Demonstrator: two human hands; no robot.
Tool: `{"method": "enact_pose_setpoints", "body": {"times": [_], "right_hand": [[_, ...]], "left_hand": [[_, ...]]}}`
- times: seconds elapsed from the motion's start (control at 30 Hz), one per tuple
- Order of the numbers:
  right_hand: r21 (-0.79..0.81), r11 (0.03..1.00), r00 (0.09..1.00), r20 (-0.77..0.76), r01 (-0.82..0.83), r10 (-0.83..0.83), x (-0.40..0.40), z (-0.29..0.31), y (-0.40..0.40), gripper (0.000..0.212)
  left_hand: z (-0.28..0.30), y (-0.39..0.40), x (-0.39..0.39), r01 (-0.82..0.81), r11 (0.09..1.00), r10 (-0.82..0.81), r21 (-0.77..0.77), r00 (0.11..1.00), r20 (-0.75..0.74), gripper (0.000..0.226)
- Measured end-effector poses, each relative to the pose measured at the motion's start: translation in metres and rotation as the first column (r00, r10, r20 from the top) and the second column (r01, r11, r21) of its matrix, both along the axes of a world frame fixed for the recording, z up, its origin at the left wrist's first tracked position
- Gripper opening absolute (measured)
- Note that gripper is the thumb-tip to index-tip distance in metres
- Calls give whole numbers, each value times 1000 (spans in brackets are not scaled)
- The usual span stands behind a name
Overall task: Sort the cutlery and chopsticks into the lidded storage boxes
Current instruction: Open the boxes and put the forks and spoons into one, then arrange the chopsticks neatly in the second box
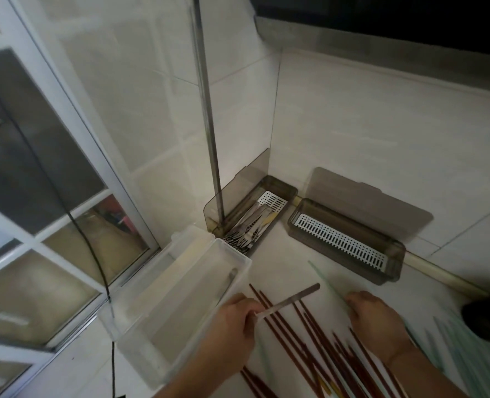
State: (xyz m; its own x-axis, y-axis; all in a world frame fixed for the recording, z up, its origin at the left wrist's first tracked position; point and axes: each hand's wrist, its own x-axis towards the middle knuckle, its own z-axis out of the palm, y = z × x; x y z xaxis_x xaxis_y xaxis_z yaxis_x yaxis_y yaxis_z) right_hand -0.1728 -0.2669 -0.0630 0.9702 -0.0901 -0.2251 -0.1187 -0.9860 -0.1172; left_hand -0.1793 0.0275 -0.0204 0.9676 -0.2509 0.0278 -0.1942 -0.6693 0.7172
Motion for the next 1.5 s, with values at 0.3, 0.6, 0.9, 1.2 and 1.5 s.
{"method": "enact_pose_setpoints", "body": {"times": [0.3, 0.6, 0.9, 1.2, 1.5], "right_hand": [[-10, 606, 536, 456, -795, 711, 39, 84, 145, 22], [282, 597, 614, -32, -751, 788, 94, 56, 229, 22], [213, 605, 487, -422, -767, 765, 114, 24, 275, 19], [200, 639, 545, -374, -743, 750, 110, 26, 277, 23], [426, 711, 803, 70, -560, 591, 83, 52, 209, 29]], "left_hand": [[24, 59, -17, -178, 978, 193, -105, 970, 149, 29], [0, 109, -24, -293, 953, 276, 80, 945, 176, 35], [-20, 113, -28, -49, 969, 8, 241, 986, 168, 26], [-17, 107, -29, -73, 970, 31, 230, 983, 182, 18], [-8, 69, -26, -44, 957, -50, 286, 949, 313, 20]]}}
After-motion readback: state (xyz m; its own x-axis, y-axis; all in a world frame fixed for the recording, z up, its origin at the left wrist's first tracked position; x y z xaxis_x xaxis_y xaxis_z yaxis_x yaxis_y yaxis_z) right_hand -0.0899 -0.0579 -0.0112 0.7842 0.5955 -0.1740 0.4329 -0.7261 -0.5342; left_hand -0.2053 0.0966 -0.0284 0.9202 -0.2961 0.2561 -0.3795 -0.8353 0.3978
